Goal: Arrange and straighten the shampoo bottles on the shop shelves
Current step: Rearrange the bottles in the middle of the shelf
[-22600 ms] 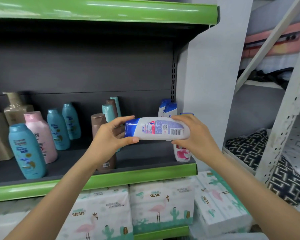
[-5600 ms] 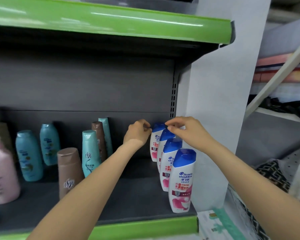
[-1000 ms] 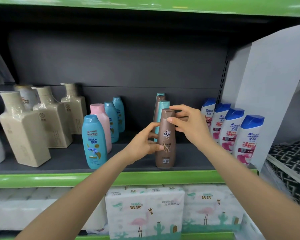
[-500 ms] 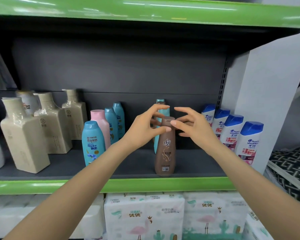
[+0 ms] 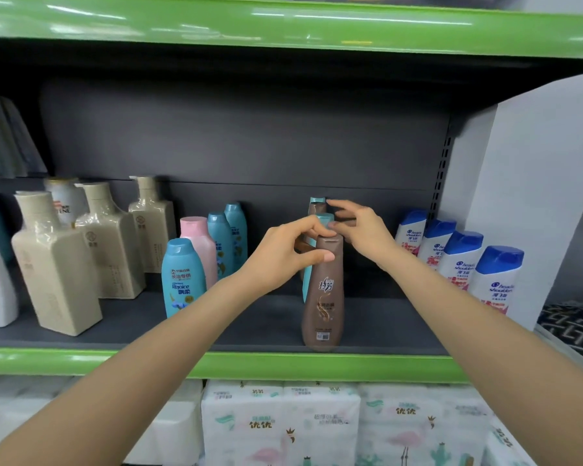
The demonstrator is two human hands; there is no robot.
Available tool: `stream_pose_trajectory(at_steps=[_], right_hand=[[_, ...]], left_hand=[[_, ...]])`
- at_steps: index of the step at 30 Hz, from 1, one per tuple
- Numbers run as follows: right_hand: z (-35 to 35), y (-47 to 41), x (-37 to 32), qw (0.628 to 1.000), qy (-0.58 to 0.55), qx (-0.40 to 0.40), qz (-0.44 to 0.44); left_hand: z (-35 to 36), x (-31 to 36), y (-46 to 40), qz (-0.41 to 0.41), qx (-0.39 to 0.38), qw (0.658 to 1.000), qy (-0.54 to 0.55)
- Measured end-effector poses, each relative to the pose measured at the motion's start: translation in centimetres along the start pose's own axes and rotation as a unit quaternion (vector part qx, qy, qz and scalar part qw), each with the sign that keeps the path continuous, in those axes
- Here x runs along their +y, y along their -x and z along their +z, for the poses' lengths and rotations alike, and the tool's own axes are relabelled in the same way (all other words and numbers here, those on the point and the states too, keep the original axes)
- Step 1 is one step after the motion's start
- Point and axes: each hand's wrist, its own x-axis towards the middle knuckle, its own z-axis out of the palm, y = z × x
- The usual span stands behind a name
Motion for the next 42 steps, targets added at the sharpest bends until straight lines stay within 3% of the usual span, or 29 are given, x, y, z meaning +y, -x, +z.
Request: stream_pose_trajectory(at_steps=[11, 17, 27, 32, 38, 42], right_hand=[[0.9, -0.7, 0.6, 0.996, -0.080, -0.014, 0.040], [-0.5, 1.2, 1.0, 0.987, -0.147, 0.041, 0.051], [-4.9, 5.3, 0.6, 0.983, -0.137, 0.113, 0.038], [-7.0, 7.2, -0.6, 0.979, -0.166, 0.106, 0.054], [-8.0, 9.2, -1.6, 0.952, -0.269, 0.101, 0.102], [-8.3, 10.1, -1.7, 0.914, -0.361, 0.107, 0.149]], left_hand=[[0.2, 0.1, 0.3, -0.006, 0.003, 1.000, -0.002], [0.3, 0.4, 0.7, -0.020, 0.013, 1.000, -0.005], [0.7, 1.2, 1.4, -0.021, 0.036, 0.999, -0.005], [0.6, 2.2, 0.8, -0.018, 0.052, 0.998, -0.023], [1.8, 4.3, 0.6, 0.026, 0.026, 0.995, -0.095], [2.1, 4.5, 0.8, 0.044, 0.038, 0.991, -0.124]])
